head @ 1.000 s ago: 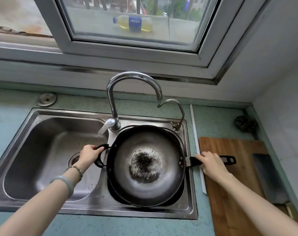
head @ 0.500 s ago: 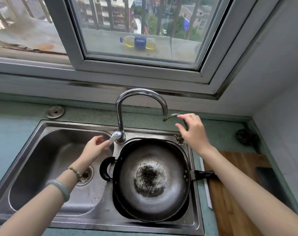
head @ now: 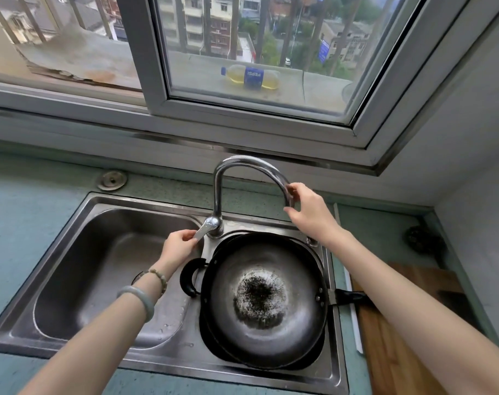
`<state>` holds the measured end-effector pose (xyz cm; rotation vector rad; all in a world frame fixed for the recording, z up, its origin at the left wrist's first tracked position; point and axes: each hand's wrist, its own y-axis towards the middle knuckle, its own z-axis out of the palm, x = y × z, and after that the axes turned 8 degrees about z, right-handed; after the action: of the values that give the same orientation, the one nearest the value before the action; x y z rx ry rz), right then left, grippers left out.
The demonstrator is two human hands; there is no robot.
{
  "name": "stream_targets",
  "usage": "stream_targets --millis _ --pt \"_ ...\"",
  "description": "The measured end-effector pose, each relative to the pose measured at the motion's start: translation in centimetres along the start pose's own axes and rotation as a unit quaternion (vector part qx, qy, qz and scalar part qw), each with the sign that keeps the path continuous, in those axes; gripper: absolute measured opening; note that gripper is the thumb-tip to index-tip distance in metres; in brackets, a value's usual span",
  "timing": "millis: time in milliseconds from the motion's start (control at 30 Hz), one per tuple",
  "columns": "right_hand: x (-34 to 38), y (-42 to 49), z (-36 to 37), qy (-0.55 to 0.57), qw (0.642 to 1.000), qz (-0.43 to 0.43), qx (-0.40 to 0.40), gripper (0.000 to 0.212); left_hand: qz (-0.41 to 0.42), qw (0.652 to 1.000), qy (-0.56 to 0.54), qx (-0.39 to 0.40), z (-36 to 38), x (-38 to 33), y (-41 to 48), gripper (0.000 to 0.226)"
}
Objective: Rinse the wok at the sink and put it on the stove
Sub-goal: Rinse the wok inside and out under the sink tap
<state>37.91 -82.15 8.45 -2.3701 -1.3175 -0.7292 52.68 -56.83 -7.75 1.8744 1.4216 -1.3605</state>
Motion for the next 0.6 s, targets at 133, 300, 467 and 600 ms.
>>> stream_targets --millis 133,300,467,600 --pt "0.9 -2.9 0.8 0.023 0.999 -0.023 0.019 0.036 -0.029 0.999 -0.039 0.009 0.3 -0.1 -0.1 0.029" --pt "2.5 -4.8 2.5 0.047 0.997 -0.041 0.052 0.028 -0.119 0.970 -0.213 0.010 0.4 -1.3 -0.1 0.023" --pt "2.8 -5.2 3.0 0.044 0.997 -0.031 0.051 0.027 -0.134 0.946 -0.296 0.004 0.2 -1.4 -0.4 0.022" --pt "2.8 -5.3 2.8 0.040 0.998 -0.029 0.048 0.026 -0.142 0.946 -0.290 -0.021 0.7 -1.3 0.0 0.021"
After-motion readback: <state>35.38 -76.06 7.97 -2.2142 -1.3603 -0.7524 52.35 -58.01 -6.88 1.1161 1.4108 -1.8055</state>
